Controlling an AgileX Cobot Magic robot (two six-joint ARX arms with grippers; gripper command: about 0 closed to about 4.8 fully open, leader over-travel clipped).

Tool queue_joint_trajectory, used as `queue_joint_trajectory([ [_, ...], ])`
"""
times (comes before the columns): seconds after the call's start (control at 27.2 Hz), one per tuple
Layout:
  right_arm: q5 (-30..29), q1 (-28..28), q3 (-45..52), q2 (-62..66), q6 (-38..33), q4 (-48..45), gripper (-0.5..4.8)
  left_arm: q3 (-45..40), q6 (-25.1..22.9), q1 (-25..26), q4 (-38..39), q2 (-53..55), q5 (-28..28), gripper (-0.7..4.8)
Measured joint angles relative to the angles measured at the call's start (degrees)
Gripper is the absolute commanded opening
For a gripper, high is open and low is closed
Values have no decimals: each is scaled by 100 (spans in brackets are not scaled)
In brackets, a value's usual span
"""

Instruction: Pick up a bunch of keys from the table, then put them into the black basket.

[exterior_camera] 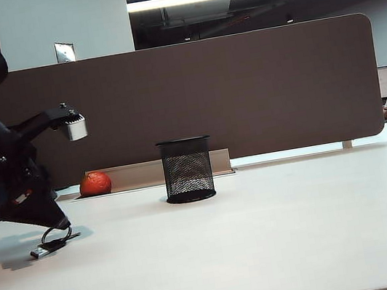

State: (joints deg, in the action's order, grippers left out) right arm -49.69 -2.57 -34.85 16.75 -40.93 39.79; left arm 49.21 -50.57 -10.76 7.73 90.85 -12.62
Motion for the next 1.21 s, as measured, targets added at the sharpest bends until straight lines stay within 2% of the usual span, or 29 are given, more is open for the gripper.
queue_joint_trajectory([
  [0.37, 2, 0, 0, 0, 0, 0, 248, -2, -13, 0, 44, 7, 4, 458],
  [0.51, 2, 0, 0, 0, 0, 0, 248, 11, -4, 11, 28, 234, 179, 443],
  [0.55, 2, 0, 0, -2, 0, 0, 248, 17, -2, 13, 20, 254, 177, 339],
  [0.62, 4, 0, 0, -2, 0, 0, 248, 15, -17, 7, 28, 264, 208, 214],
  [0.66, 9, 0, 0, -2, 0, 0, 248, 15, -20, 4, 48, 282, 227, 107],
  [0.73, 17, 0, 0, -2, 0, 0, 248, 11, -17, 13, 90, 293, 245, -11],
  [1.21, 17, 0, 0, -2, 0, -4, 248, 13, 0, 13, 131, 273, 149, -6],
])
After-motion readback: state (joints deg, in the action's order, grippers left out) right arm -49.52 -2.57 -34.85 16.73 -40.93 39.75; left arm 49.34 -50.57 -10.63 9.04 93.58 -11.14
